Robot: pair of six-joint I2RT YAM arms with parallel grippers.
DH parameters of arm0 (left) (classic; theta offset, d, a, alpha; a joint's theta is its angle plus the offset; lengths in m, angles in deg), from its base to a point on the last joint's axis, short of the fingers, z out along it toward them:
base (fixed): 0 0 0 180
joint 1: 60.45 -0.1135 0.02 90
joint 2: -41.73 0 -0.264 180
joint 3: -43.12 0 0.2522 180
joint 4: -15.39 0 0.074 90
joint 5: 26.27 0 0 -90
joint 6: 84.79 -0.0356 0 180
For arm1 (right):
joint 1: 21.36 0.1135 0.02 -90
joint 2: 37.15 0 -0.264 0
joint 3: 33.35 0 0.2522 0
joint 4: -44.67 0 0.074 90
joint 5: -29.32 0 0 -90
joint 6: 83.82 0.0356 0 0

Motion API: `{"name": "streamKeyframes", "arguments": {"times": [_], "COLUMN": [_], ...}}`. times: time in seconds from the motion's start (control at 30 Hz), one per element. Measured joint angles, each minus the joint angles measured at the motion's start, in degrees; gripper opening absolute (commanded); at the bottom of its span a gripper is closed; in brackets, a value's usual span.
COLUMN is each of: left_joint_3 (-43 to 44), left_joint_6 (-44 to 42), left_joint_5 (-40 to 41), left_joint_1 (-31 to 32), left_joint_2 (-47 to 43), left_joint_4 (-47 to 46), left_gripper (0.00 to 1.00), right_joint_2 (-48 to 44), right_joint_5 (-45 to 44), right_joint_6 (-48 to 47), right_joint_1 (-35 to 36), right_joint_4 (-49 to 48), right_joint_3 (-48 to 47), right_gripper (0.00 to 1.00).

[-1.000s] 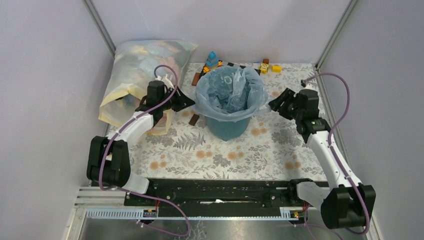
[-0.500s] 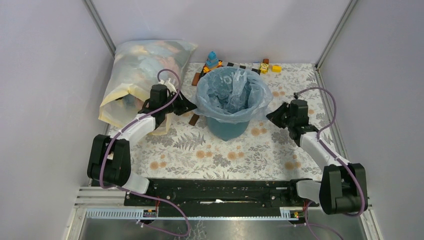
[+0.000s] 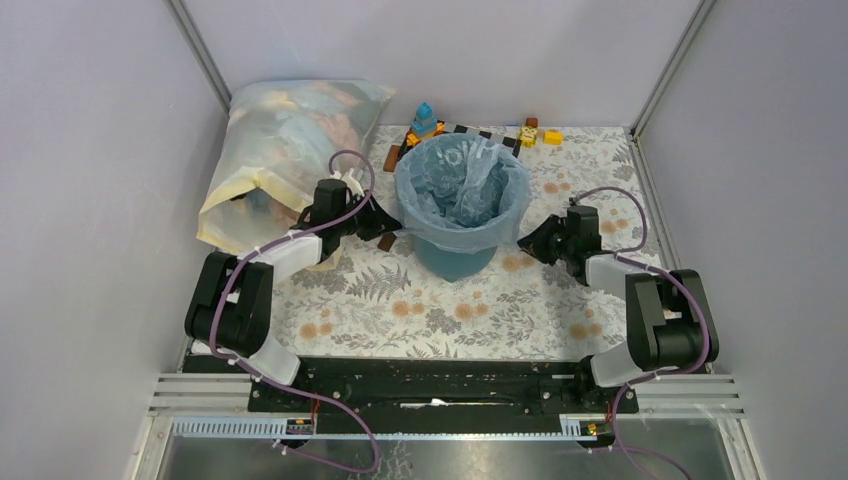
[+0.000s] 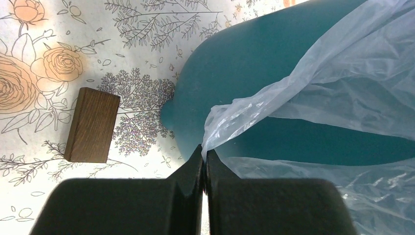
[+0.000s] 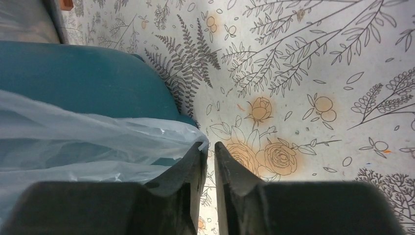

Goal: Put the trash bags into the trash bin

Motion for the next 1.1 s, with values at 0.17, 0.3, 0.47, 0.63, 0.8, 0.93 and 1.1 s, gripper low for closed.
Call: {"name": "streamKeyframes", "arguments": {"times": [0.17,0.3,0.47,0.63,0.8,0.93,1.1], "left_joint_3": [-0.7,-0.8,-0.8,-0.8,-0.8,-1.2,-2.2], "left_joint_6": [0.2,0.2,0.2,0.2,0.2,0.2,0.2], "left_joint_5": [-0.1,0.0,0.5,0.7,0.7,0.6,0.6], "left_joint_1": [0.2,0.2,0.2,0.2,0.2,0.2,0.2], "left_joint_2": [0.3,0.2,-0.8,-1.6,-1.7,-1.8,-2.0], "left_joint_4": [-1.4,-1.6,-1.5,-1.5,-1.5,-1.9,-2.3], "left_gripper": [0.04,0.07,0.08,0.08,0.08,0.09,0.18], "right_joint_2": [-3.9,-13.1,-23.1,-25.8,-20.4,-12.9,-3.5], "right_joint_5": [-3.7,-11.3,-19.6,-18.4,-13.7,-11.5,-10.6], "right_joint_6": [-2.0,-6.1,-12.8,-19.5,-25.0,-30.4,-35.4], "right_joint_1": [0.0,0.0,0.0,0.3,4.2,12.9,22.6], "right_joint_4": [3.0,11.5,20.8,28.0,37.1,43.7,50.8], "right_joint_3": [-0.1,-3.1,-11.8,-23.0,-37.6,-49.6,-59.8], "right_gripper": [0.62,0.63,0.41,0.0,0.0,0.0,0.0]}}
